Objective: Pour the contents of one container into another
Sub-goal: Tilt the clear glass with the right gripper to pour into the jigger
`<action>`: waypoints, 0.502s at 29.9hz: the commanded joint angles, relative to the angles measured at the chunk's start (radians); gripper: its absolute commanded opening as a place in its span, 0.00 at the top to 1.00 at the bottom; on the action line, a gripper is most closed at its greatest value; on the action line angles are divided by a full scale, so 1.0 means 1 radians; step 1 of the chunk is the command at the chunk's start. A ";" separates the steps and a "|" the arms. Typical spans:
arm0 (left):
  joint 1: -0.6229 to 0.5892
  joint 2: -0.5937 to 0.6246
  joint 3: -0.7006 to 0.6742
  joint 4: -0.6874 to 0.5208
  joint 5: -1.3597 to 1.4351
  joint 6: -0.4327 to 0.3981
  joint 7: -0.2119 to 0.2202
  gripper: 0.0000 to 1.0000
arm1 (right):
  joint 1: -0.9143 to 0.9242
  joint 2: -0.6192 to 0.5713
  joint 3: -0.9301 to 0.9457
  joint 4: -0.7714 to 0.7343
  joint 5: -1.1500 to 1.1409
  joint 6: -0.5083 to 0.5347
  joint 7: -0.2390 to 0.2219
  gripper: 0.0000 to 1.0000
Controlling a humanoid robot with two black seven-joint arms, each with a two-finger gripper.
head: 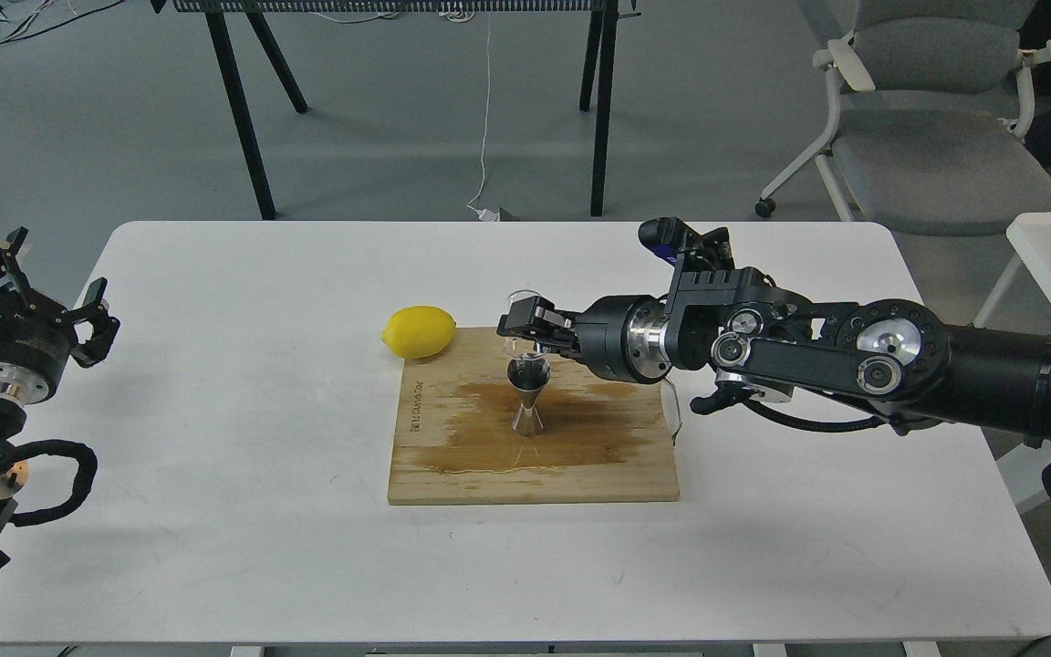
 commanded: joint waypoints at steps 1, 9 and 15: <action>0.000 0.000 0.000 0.000 0.000 0.000 0.000 0.06 | 0.001 0.000 0.000 0.000 -0.023 -0.001 -0.001 0.76; 0.002 0.000 0.000 0.000 0.000 0.000 0.000 0.06 | 0.003 0.000 -0.002 0.002 -0.032 0.001 -0.001 0.76; 0.009 0.000 0.000 0.000 0.000 0.000 0.000 0.06 | 0.003 0.000 0.000 0.006 -0.029 -0.001 -0.001 0.76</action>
